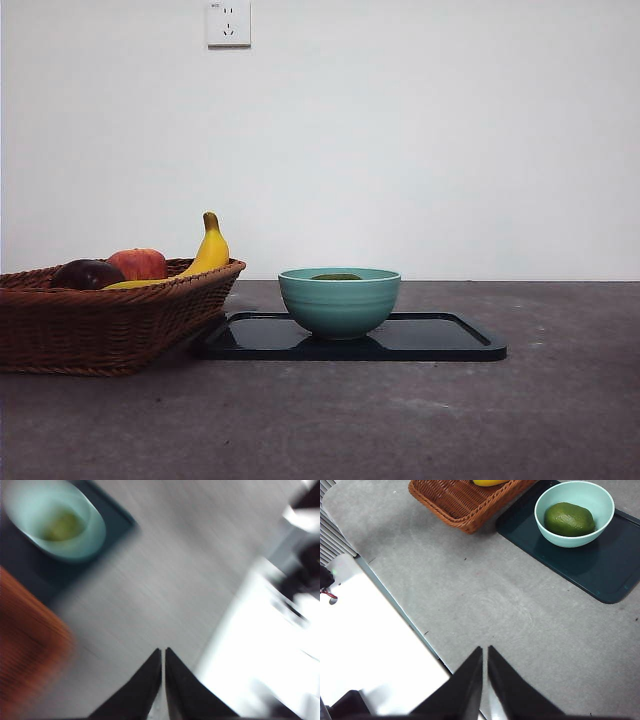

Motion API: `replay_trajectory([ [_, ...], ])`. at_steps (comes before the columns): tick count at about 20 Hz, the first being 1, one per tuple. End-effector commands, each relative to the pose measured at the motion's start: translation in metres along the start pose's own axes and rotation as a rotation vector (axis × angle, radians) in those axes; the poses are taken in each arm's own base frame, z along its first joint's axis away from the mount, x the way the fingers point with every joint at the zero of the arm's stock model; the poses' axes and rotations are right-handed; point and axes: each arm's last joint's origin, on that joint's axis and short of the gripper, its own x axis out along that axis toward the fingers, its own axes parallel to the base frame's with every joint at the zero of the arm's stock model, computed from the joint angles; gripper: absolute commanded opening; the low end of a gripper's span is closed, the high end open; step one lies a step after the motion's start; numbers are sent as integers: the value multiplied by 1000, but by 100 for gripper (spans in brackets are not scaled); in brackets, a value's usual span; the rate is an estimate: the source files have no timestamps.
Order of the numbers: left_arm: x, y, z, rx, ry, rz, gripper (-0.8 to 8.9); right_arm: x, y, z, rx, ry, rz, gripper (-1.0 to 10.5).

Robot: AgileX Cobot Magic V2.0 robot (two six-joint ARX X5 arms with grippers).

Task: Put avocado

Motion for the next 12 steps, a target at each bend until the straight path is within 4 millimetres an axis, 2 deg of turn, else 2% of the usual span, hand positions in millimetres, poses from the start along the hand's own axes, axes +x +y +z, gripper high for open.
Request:
replay_trajectory([
  [1,-30,1,12,198,-320,177,9,0,1,2,-6,-9,9,8],
  [3,-49,2,3,282,-524,362,10,0,1,2,-6,-9,9,8],
  [6,-56,5,-30,275,-662,682,9,0,1,2,-6,-9,9,7],
  [9,-39,13,-78,170,-677,914,10,0,1,2,-6,-9,9,8],
  [12,-13,22,-119,122,-644,970,10,0,1,2,-6,-9,9,8],
])
